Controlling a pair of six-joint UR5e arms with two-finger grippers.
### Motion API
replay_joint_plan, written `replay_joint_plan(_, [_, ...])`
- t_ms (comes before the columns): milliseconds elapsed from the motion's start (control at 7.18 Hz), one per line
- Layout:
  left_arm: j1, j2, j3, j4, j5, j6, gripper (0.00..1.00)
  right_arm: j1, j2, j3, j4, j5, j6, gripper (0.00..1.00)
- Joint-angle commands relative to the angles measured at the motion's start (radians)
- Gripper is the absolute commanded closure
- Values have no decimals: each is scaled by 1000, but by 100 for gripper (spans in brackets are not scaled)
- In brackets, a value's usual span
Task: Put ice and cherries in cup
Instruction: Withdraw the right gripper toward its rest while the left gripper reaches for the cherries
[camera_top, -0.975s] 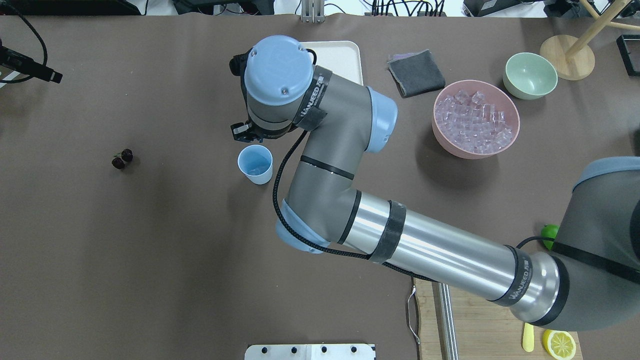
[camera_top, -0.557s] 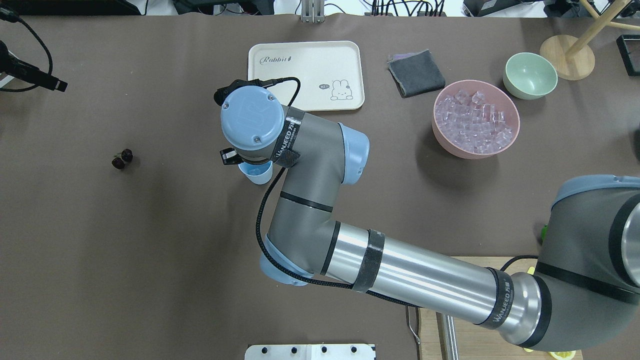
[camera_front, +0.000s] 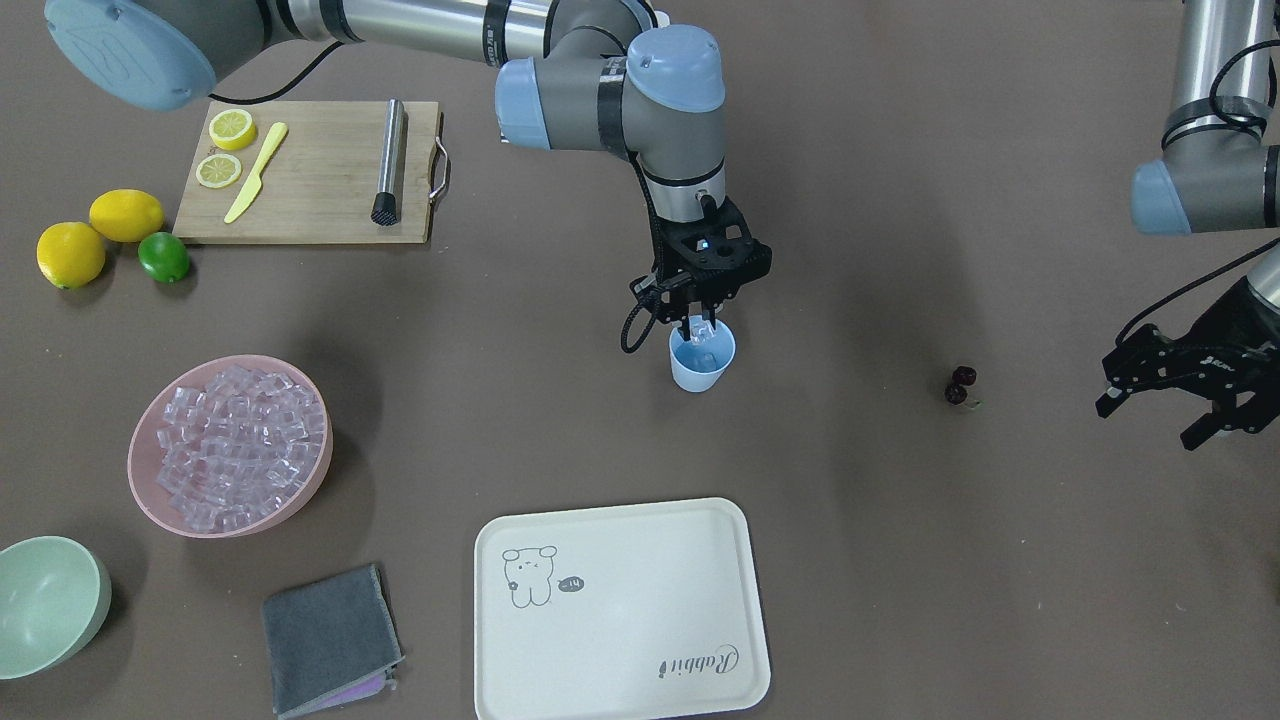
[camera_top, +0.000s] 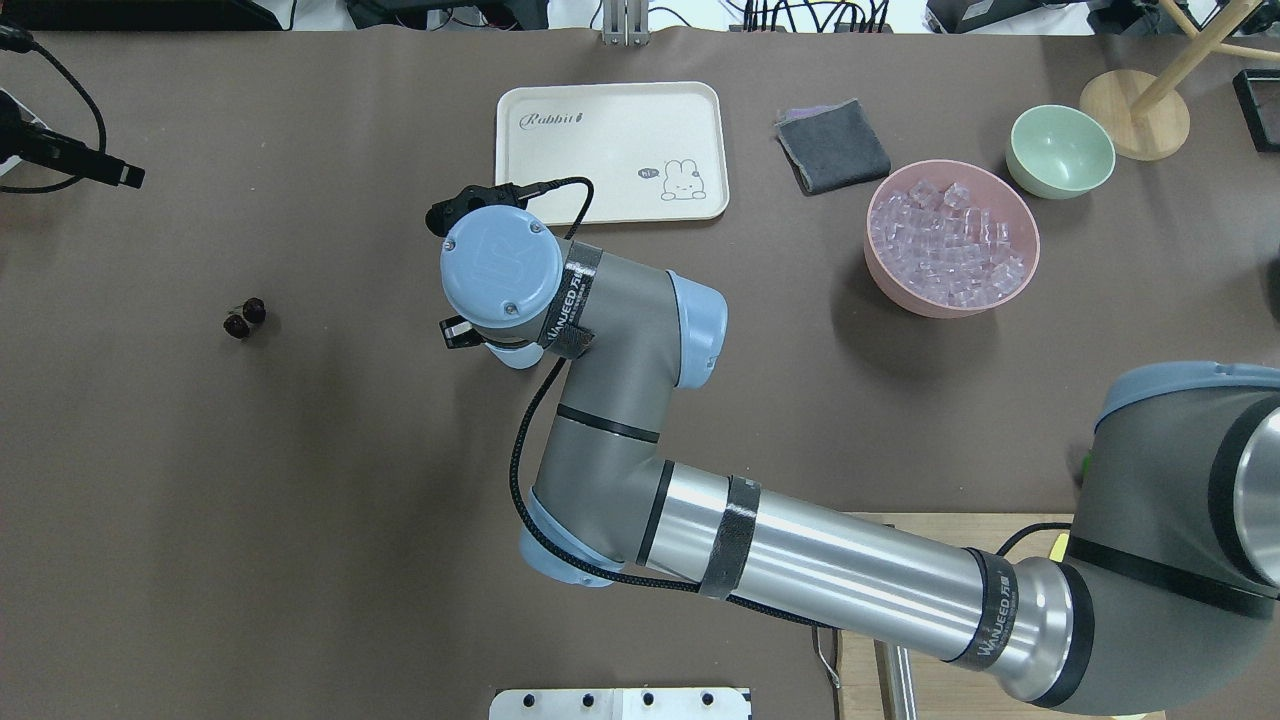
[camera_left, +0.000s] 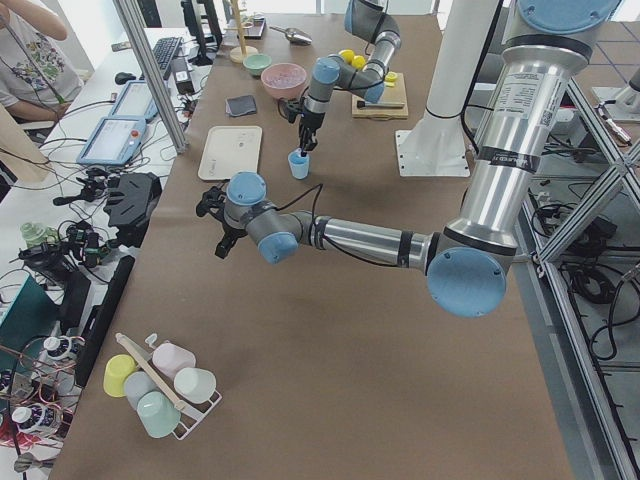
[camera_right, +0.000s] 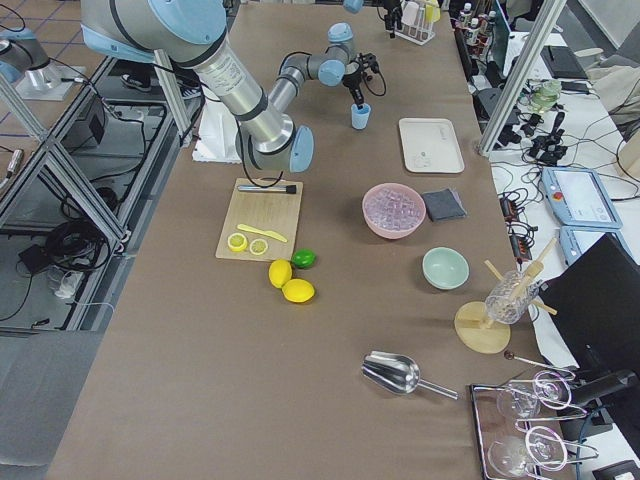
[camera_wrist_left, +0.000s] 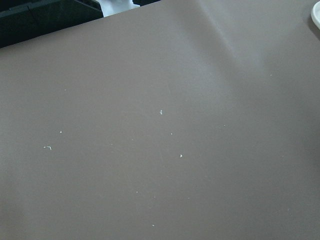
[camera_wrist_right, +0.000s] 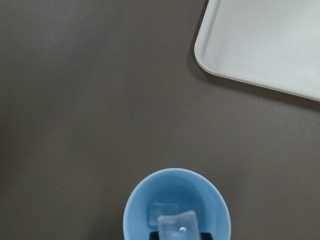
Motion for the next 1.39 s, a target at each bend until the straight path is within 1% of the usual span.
replay_joint_plan(0, [2,21,-14,-50,-2,-22,2,-4,-1,-8,26,-6,5,26])
replay_joint_plan(139, [19,39,-21,-55,-2,-52,2,-6,-1,-6,28,-6,8,8])
replay_joint_plan(279, [51,76,-55,-59,2,-91,2,-3,-1,0,30,-6,11,2])
replay_joint_plan(418, [103,87,-89,-60,12,-173,2,35,-1,23,28,15,5,2])
replay_joint_plan(557, [165,104,-103,-76,51,-254,2,104,-29,79,27,105,-3,2])
replay_joint_plan(697, [256,137,-100,-142,176,-278,2,207,-111,166,23,267,-17,2])
replay_joint_plan(836, [305,131,-89,-150,215,-304,2,335,-276,301,20,413,-108,2])
replay_joint_plan(975, [315,140,-81,-150,217,-307,2,447,-434,398,19,499,-255,2])
replay_joint_plan(1115, [318,150,-83,-152,217,-341,2,576,-552,455,19,613,-350,3])
replay_joint_plan(1254, [350,142,-78,-152,220,-350,2,700,-611,475,19,744,-436,3])
